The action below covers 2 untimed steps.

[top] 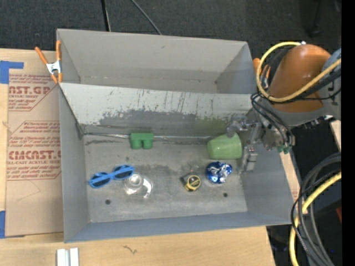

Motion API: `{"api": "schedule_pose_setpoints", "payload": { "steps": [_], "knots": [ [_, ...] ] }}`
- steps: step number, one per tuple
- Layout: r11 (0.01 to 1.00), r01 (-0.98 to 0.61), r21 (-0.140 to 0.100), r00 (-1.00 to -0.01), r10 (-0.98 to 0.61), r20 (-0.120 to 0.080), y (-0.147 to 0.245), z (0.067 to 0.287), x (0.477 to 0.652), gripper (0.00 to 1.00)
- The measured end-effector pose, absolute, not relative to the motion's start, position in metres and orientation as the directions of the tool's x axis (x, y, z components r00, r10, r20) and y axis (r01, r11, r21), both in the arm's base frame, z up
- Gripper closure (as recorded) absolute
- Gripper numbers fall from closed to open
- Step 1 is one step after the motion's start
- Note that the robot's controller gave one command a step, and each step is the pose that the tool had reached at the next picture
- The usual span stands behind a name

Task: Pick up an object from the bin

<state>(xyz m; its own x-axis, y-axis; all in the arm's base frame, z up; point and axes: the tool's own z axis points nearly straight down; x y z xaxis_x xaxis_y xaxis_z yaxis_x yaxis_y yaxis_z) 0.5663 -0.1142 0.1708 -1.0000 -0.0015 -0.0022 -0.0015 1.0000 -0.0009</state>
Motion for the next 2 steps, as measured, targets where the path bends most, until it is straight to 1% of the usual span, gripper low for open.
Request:
{"api": "schedule_pose_setpoints", "payload": {
  "steps": [1,2],
  "knots": [
    [0.988,-0.157,0.003,-0.988,-0.157,-0.012,-0.0814,0.0829,0.5575,0.00],
    [0.988,-0.154,0.000,-0.988,-0.154,-0.002,-0.0843,0.0811,0.5547,1.00]
  ]
}}
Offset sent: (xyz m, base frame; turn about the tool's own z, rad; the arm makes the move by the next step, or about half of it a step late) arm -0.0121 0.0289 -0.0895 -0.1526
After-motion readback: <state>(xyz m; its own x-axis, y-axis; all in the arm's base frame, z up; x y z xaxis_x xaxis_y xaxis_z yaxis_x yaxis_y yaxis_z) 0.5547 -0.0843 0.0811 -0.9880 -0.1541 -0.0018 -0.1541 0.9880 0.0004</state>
